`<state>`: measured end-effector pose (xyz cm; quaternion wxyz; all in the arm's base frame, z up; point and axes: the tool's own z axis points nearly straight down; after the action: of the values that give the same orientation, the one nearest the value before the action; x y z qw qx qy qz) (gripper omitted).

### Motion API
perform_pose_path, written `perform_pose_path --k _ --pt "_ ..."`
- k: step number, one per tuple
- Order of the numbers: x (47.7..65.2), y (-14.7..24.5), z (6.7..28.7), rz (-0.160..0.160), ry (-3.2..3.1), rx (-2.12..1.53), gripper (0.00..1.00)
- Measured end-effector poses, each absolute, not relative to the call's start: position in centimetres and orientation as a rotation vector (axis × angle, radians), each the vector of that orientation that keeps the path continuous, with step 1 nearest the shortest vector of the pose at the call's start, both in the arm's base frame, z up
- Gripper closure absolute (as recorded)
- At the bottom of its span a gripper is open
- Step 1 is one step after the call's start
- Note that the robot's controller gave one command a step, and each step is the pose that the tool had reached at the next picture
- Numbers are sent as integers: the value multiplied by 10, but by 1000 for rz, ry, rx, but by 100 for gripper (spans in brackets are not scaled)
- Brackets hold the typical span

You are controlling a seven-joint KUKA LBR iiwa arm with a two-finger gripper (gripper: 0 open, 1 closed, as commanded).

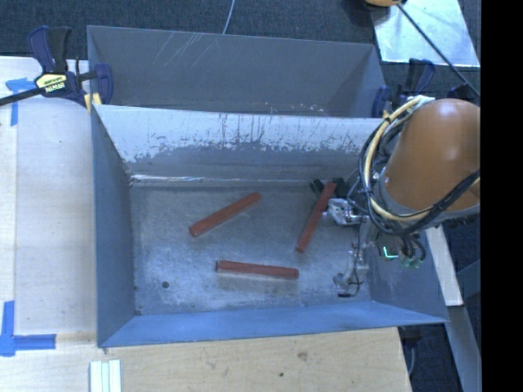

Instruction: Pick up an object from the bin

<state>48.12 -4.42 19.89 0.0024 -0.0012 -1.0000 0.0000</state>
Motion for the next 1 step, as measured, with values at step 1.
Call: perform_pose_path --k 1 --pt "494 -40 189 3 -3150 55 0"
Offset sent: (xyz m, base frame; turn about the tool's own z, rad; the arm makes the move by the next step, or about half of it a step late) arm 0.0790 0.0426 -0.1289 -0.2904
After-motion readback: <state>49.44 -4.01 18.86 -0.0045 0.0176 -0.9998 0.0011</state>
